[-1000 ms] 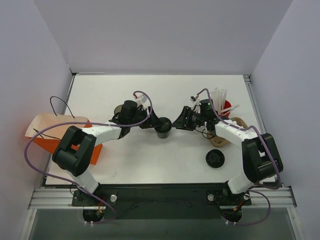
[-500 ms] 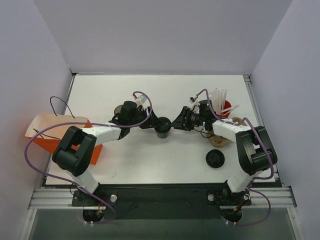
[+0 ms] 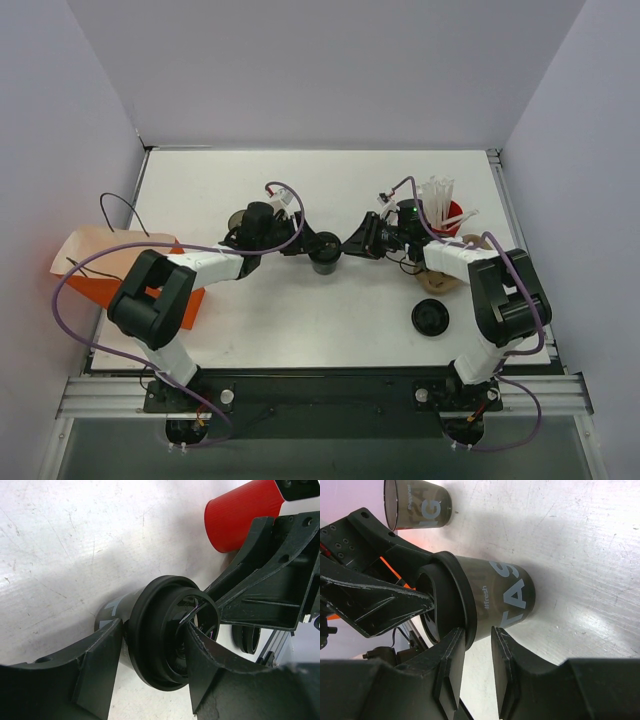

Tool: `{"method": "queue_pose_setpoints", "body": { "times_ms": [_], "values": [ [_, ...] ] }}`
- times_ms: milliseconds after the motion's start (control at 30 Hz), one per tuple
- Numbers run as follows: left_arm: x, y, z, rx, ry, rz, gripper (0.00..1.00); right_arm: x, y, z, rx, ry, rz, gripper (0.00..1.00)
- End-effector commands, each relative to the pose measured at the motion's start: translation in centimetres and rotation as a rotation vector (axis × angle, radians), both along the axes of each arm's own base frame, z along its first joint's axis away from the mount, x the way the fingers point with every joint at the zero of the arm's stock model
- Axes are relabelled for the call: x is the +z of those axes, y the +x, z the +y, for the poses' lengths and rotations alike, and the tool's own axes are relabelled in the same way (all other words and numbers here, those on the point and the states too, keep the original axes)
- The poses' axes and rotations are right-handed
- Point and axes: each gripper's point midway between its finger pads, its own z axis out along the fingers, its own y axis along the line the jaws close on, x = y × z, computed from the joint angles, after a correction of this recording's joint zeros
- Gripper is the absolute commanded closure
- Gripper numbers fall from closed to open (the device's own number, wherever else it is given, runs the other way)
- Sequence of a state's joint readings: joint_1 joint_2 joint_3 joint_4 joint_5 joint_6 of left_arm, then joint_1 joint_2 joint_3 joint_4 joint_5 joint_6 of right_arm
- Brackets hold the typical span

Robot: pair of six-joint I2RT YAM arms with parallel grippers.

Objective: Pack the takeout coffee

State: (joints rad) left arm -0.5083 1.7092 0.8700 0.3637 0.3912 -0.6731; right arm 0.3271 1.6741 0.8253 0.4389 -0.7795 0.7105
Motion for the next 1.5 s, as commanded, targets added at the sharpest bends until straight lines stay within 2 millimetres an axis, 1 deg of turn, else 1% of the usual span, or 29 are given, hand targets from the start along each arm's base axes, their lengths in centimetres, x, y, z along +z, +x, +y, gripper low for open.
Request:
{"method": "queue_pose_setpoints", "body": {
  "times_ms": [0,67,167,233,267,333,400,467,500,533,567,633,667,700,733,767,933,967,1000,1133,1167,1367,1433,1467],
  "values": [
    [-6.9,-2.6,2.0,0.001,0.169,0.146,0.43,0.0,0.4,0.6,0.006,0.025,-0.038,0.71],
    [-7.3,-2.7,2.2,-0.006,0.184,0.149,0.45,0.3,0.7,0.7,-0.003,0.045,-0.035,0.71],
    [-8.5,-3.1,2.5,-0.01,0.21,0.166,0.46,-1.0,0.7,0.4,-0.039,0.025,0.004,0.71],
    [-9.1,-3.3,2.6,-0.011,0.22,0.174,0.46,-2.6,0.0,-0.1,-0.06,-0.006,0.048,0.73],
    [-9.3,-3.4,2.8,-0.013,0.225,0.178,0.46,-2.9,0.2,-0.3,-0.085,-0.011,0.049,0.74],
    [-9.6,-3.6,2.8,-0.023,0.229,0.179,0.47,-3.9,-0.4,-0.7,-0.096,-0.024,0.062,0.75],
    [-9.8,-3.8,2.8,-0.038,0.236,0.18,0.47,-3.0,-0.6,-0.4,-0.071,-0.015,0.04,0.75],
    [-9.7,-3.9,2.6,-0.069,0.231,0.171,0.47,-1.3,-0.1,-0.2,-0.061,0.016,0.003,0.74],
    [-9.7,-3.8,2.6,-0.076,0.229,0.169,0.47,0.2,0.1,-0.1,-0.051,0.034,-0.026,0.73],
    [-9.8,-3.9,2.6,-0.087,0.232,0.165,0.47,1.0,0.4,-0.1,-0.047,0.039,-0.044,0.72],
    [-9.8,-3.8,2.7,-0.094,0.23,0.166,0.47,2.4,0.9,-0.2,-0.046,0.042,-0.068,0.71],
    [-10.3,-3.9,2.9,-0.108,0.241,0.168,0.47,3.3,1.1,-0.4,-0.037,0.04,-0.082,0.69],
    [-10.5,-3.9,3.0,-0.115,0.24,0.174,0.47,4.1,1.6,-0.6,-0.041,0.042,-0.097,0.68],
    [-10.7,-4.0,3.0,-0.125,0.239,0.177,0.47,4.2,1.8,-0.6,-0.038,0.041,-0.097,0.68],
    [-10.8,-4.0,3.1,-0.132,0.24,0.175,0.47,4.1,1.8,-0.8,-0.038,0.034,-0.09,0.67],
    [-11.1,-4.1,3.3,-0.138,0.237,0.185,0.47,4.4,2.2,-1.0,-0.043,0.033,-0.099,0.67],
    [-11.3,-4.2,3.5,-0.169,0.234,0.18,0.47,4.4,2.9,-1.0,-0.018,0.043,-0.098,0.67],
    [-11.4,-4.3,3.4,-0.174,0.233,0.18,0.47,4.0,3.1,-1.1,-0.022,0.04,-0.086,0.67],
    [-11.4,-4.2,3.4,-0.18,0.23,0.176,0.47,4.1,3.4,-1.1,-0.021,0.042,-0.09,0.67],
    [-11.6,-4.0,3.3,-0.184,0.229,0.182,0.47,3.6,3.6,-0.8,0.007,0.049,-0.074,0.69],
    [-11.7,-4.1,3.3,-0.186,0.229,0.185,0.47,3.0,3.6,-0.7,0.021,0.052,-0.058,0.69],
    [-12.1,-4.0,3.3,-0.181,0.234,0.186,0.47,1.8,3.8,-0.2,0.049,0.049,-0.03,0.69],
    [-12.2,-4.0,3.4,-0.181,0.237,0.188,0.47,1.5,3.6,0.3,0.073,0.054,-0.028,0.69],
    [-12.5,-4.0,3.5,-0.176,0.244,0.191,0.47,1.0,3.7,0.6,0.083,0.056,-0.01,0.7]
  ]
}}
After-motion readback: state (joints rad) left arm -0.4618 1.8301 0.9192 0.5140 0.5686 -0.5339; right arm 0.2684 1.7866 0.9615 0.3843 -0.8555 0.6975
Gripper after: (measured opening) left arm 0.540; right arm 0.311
